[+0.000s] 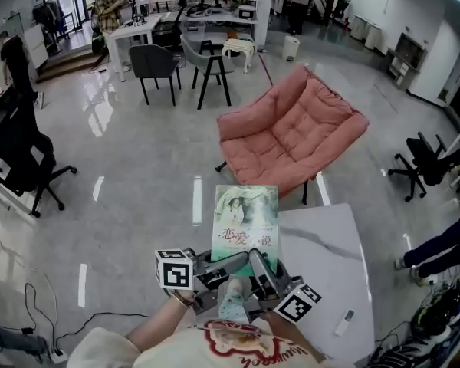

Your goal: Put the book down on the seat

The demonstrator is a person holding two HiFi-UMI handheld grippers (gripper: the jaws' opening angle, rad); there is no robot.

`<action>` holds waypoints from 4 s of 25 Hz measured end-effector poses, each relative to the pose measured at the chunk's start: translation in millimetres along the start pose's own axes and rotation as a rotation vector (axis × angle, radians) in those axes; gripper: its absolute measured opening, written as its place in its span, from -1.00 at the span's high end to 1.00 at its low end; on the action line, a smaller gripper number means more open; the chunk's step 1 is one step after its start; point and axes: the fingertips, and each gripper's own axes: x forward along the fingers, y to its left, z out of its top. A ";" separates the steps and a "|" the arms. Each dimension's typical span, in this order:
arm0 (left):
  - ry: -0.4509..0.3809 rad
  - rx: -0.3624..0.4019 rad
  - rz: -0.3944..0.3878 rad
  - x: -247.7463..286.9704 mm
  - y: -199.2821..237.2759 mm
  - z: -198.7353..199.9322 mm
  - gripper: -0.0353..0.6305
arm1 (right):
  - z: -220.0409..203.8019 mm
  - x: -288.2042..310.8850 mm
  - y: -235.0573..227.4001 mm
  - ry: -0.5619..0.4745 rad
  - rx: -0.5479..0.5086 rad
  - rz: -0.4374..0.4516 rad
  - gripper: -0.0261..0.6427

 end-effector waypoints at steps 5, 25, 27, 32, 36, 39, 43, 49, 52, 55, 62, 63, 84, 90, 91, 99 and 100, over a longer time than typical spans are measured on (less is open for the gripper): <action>-0.019 0.029 -0.009 51.1 30.8 55.7 0.59 | 55.3 43.3 -42.1 0.007 -0.021 0.027 0.61; -0.063 0.043 0.050 119.4 91.4 128.6 0.59 | 121.6 106.8 -117.5 0.043 0.008 0.073 0.61; -0.071 0.049 0.052 118.8 96.0 135.2 0.59 | 122.0 114.1 -121.0 0.045 0.006 0.080 0.61; -0.065 0.050 0.057 124.1 112.7 152.9 0.59 | 127.3 133.3 -135.7 0.043 0.014 0.076 0.61; -0.063 0.054 0.032 133.5 130.2 173.0 0.59 | 138.0 153.6 -151.6 0.032 -0.007 0.070 0.61; -0.053 0.057 0.013 145.9 146.8 194.4 0.59 | 150.6 173.2 -169.0 0.017 -0.021 0.059 0.61; -0.029 0.050 -0.002 162.3 177.6 229.9 0.59 | 168.0 209.0 -197.7 0.001 -0.028 0.044 0.61; 0.013 0.047 -0.019 183.4 223.0 299.2 0.59 | 198.3 276.8 -237.4 -0.037 -0.030 0.012 0.61; 0.041 0.051 -0.027 191.5 247.1 323.9 0.59 | 206.7 303.4 -258.3 -0.061 -0.029 0.000 0.62; 0.067 0.057 -0.034 202.8 266.4 342.7 0.59 | 216.9 322.0 -277.4 -0.080 -0.027 -0.012 0.61; 0.105 0.024 -0.053 230.6 302.1 379.8 0.59 | 242.3 356.4 -316.3 -0.107 -0.026 -0.058 0.61; 0.111 0.024 -0.057 231.0 304.9 380.5 0.59 | 241.7 357.5 -319.0 -0.112 -0.026 -0.064 0.61; 0.143 -0.080 -0.018 245.4 384.3 346.9 0.59 | 210.3 348.4 -402.1 -0.078 0.059 -0.170 0.61; 0.154 -0.121 0.006 241.4 413.0 327.5 0.59 | 187.9 342.0 -428.6 -0.063 0.097 -0.204 0.61; 0.154 -0.128 0.009 241.2 415.3 326.0 0.59 | 186.3 341.4 -430.7 -0.061 0.101 -0.209 0.61; 0.179 -0.129 0.033 242.9 415.3 326.2 0.59 | 186.6 340.5 -433.2 -0.066 0.137 -0.225 0.61; 0.187 -0.126 0.042 243.0 416.0 325.8 0.59 | 185.9 340.0 -434.3 -0.069 0.148 -0.229 0.61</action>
